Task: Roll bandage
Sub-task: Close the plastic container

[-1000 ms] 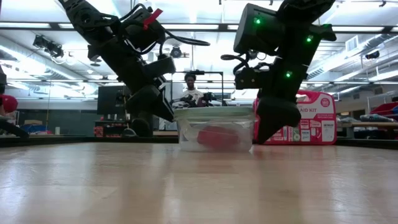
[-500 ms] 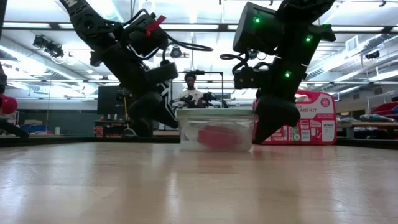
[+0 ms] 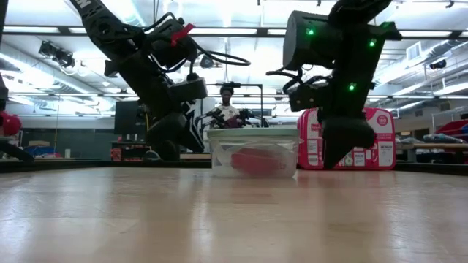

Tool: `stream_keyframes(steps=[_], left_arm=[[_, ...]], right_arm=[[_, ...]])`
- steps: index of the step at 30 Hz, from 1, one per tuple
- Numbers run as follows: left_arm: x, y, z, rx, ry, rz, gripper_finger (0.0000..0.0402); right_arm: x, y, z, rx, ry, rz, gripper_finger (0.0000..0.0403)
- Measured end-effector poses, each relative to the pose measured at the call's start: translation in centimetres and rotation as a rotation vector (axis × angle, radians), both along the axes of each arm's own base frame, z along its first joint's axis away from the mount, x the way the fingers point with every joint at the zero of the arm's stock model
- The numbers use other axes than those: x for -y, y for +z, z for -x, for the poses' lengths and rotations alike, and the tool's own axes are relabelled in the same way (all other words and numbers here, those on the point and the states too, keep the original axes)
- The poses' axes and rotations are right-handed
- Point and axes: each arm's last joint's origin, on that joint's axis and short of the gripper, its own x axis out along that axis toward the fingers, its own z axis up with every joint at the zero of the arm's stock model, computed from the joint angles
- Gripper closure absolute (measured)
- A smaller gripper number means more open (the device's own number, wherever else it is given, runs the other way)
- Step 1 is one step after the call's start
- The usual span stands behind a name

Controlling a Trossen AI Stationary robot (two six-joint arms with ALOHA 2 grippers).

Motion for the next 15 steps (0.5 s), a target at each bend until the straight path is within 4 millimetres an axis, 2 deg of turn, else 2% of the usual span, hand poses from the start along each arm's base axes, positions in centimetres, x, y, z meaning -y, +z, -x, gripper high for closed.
stream_keyframes(steps=[4, 9, 15], left_arm=[[0.0, 0.7, 0.4, -0.011, -0.003, -0.031, 0.0325], [0.0, 2.8, 1.2, 0.035, 0.017, -0.064, 0.0325], [0.3, 5.1, 1.8, 0.148, -0.02, -0.021, 0.0325]], right_arm=[[0.1, 1.6, 0.8, 0.02, -0.032, -0.022, 0.0238], [-0.1, 4.3, 1.6, 0.138, -0.032, -0.048, 0.0238], [0.0, 5.3, 2.7, 0.368, -0.007, -0.097, 0.0239]])
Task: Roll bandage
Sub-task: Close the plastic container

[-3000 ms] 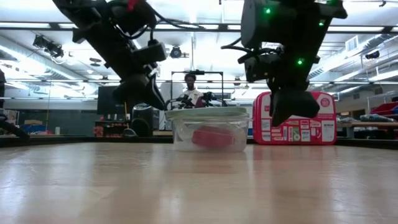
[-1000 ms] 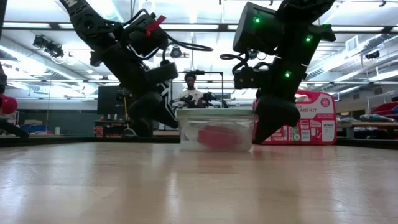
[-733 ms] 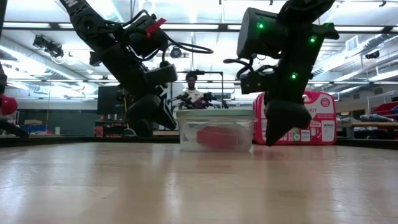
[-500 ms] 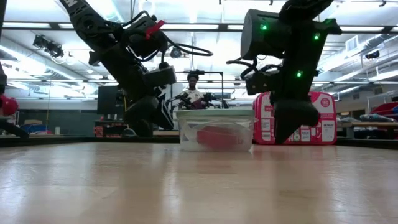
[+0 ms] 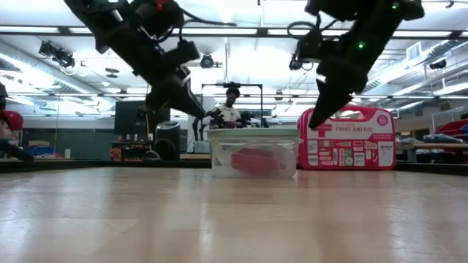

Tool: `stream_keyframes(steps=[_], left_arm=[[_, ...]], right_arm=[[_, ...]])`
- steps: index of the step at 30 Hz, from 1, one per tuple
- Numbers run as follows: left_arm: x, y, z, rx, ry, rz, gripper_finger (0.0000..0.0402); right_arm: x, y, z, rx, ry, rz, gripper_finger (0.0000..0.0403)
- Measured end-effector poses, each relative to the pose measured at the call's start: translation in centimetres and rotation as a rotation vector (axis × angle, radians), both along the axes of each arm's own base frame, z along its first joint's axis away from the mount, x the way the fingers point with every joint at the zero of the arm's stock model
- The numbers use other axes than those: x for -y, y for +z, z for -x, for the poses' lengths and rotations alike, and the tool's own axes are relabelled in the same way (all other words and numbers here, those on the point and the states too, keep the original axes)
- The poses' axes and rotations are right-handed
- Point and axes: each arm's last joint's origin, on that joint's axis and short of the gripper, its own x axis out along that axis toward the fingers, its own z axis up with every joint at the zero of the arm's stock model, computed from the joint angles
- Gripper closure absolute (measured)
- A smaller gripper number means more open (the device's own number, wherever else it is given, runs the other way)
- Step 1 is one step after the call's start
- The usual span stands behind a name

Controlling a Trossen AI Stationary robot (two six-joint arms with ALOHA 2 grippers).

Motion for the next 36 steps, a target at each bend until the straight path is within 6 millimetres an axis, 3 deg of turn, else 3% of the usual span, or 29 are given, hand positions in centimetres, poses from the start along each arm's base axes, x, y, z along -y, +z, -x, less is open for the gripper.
stream_keyframes(steps=[8, 15, 21, 27, 36], left_arm=[[0.3, 0.7, -0.6, 0.117, -0.103, 0.095, 0.0325], [0.0, 2.1, -1.7, 0.3, -0.33, 0.129, 0.0325], [-1.6, 3.3, -1.7, 0.451, -0.456, 0.248, 0.0325], [-3.8, 3.5, -1.1, 0.488, -0.418, 0.322, 0.0325], [-6.4, 0.8, -1.3, 0.41, -0.296, 0.391, 0.0325]], right_arm=[[0.7, 1.9, 1.7, 0.254, -0.081, -0.107, 0.0246], [1.6, 3.3, 0.4, 0.691, -0.011, -0.278, 0.025], [1.9, 2.6, 0.2, 1.002, 0.054, -0.567, 0.025], [1.8, 1.3, 0.9, 1.176, -0.004, -0.744, 0.025], [1.5, -0.4, 0.0, 1.255, -0.036, -0.819, 0.0252]])
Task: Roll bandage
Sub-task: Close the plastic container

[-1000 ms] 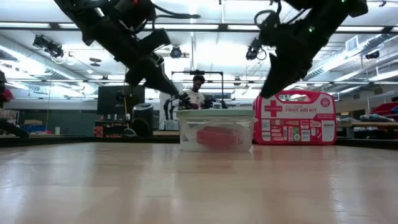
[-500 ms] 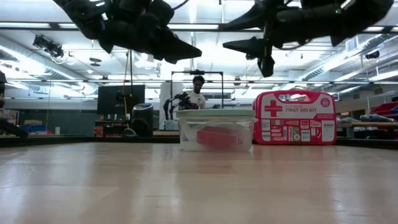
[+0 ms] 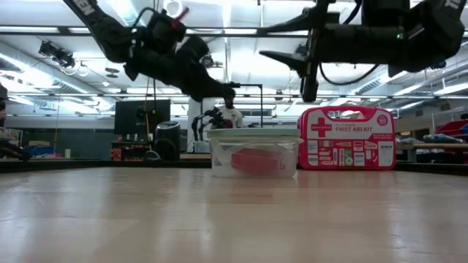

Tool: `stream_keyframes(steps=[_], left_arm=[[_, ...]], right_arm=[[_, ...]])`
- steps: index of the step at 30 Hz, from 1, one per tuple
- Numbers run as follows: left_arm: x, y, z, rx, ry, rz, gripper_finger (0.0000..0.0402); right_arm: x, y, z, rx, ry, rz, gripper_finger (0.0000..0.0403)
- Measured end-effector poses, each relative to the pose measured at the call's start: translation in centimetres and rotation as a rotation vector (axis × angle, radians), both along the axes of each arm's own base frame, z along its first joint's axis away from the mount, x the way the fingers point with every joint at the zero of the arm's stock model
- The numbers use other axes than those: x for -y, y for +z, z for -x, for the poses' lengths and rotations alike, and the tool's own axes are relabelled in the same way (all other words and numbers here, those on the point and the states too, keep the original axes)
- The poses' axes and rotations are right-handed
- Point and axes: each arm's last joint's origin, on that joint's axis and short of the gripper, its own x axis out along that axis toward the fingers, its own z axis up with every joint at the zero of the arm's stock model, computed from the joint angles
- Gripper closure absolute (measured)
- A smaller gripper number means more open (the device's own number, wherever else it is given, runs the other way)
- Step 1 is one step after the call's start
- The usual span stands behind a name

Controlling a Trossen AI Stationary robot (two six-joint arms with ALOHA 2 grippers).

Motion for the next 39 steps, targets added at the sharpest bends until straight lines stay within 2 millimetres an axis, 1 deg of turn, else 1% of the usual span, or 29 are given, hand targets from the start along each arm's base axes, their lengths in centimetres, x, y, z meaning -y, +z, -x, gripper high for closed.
stream_keyframes(steps=[2, 4, 8, 9, 11, 16, 24, 29, 31, 34, 35, 37, 39], left_arm=[[-0.4, -0.9, -0.2, -0.022, 0.008, 0.009, 0.0325], [-0.7, -1.3, -0.4, -0.015, 0.017, 0.008, 0.0325], [-1.2, -1.3, -0.7, 0.002, 0.012, 0.023, 0.0325], [-1.3, -1.4, -0.9, 0.003, 0.006, 0.034, 0.0325], [-1.3, -2.2, -1.0, -0.027, -0.038, 0.082, 0.0325], [-1.4, -2.5, -1.6, -0.059, -0.092, 0.136, 0.0325], [-1.5, -3.1, -1.5, -0.112, -0.055, 0.126, 0.0325], [-1.7, -4.3, -1.7, -0.158, -0.019, 0.097, 0.0325], [-1.8, -5.1, -1.9, -0.18, -0.009, 0.094, 0.0325], [-2.0, -5.4, -2.0, -0.192, 0.039, 0.049, 0.0325], [-2.1, -5.4, -2.0, -0.195, 0.05, 0.039, 0.0325], [-2.1, -5.5, -2.0, -0.198, 0.054, 0.036, 0.0325], [-2.1, -5.5, -1.9, -0.201, 0.053, 0.033, 0.0325]], right_arm=[[0.1, -0.9, -0.4, 0.002, 0.004, -0.043, 0.0253], [0.2, -1.5, -0.7, 0.022, 0.032, -0.098, 0.0253], [0.1, -1.5, -1.3, 0.15, 0.08, -0.112, 0.0253], [0.0, -1.8, -1.5, 0.152, 0.09, -0.108, 0.0253], [0.0, -2.4, -1.9, 0.138, 0.102, -0.131, 0.0253], [0.3, -2.9, -2.5, 0.141, 0.119, -0.194, 0.0253], [1.0, -2.6, -2.5, 0.152, 0.115, -0.166, 0.0253], [1.4, -2.4, -2.4, 0.176, 0.107, -0.193, 0.0253], [1.4, -2.4, -2.4, 0.18, 0.088, -0.175, 0.0253], [1.4, -2.4, -2.4, 0.175, 0.081, -0.145, 0.0253], [1.4, -2.5, -2.4, 0.169, 0.086, -0.171, 0.0253], [1.6, -2.6, -2.5, 0.158, 0.102, -0.276, 0.0253], [1.7, -2.8, -2.5, 0.136, 0.117, -0.318, 0.0253]])
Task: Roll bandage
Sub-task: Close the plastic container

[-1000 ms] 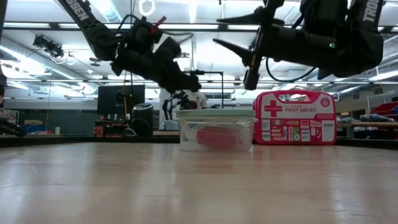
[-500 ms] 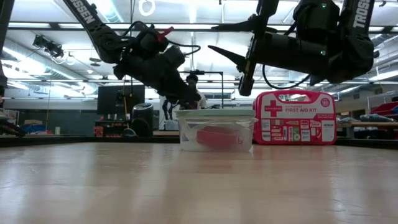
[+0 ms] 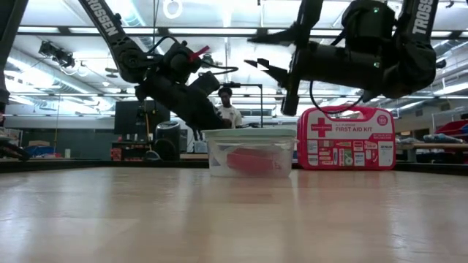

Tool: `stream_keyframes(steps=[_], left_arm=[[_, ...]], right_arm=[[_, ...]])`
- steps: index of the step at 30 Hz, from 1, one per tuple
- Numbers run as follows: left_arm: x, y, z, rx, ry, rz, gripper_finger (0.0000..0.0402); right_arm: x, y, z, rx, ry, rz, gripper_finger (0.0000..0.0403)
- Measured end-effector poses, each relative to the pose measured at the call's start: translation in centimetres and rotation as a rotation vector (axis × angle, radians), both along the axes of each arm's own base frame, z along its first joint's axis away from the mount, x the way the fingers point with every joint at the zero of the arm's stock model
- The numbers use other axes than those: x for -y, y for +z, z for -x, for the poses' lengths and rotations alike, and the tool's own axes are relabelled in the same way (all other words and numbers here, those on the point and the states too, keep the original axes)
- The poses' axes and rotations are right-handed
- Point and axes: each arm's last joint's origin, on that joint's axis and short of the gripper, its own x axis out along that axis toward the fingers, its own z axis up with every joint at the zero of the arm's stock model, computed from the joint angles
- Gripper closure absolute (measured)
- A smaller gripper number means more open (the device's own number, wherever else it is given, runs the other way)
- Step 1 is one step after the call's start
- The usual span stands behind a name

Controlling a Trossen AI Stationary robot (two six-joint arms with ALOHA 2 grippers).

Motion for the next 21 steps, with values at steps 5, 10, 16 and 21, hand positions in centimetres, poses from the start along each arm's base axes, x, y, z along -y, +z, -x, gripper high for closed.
stream_keyframes(steps=[5, 10, 16, 21], left_arm=[[0.1, 0.0, 0.0, -0.002, -0.002, 0.0, 0.0325], [0.1, 0.0, 0.0, -0.003, -0.002, 0.001, 0.0325], [0.1, 0.0, 0.0, -0.004, -0.003, 0.001, 0.0325], [0.1, -0.1, 0.0, -0.007, -0.003, 0.004, 0.0325]], right_arm=[[0.2, -0.3, -0.1, -0.033, 0.031, -0.025, 0.0253], [-0.5, 0.9, -0.9, 0.024, 0.112, -0.044, 0.0253], [-1.6, 3.4, -2.9, 0.106, 0.29, 0.012, 0.0253], [-0.7, 1.2, -2.8, -0.086, 0.264, -0.014, 0.0253]])
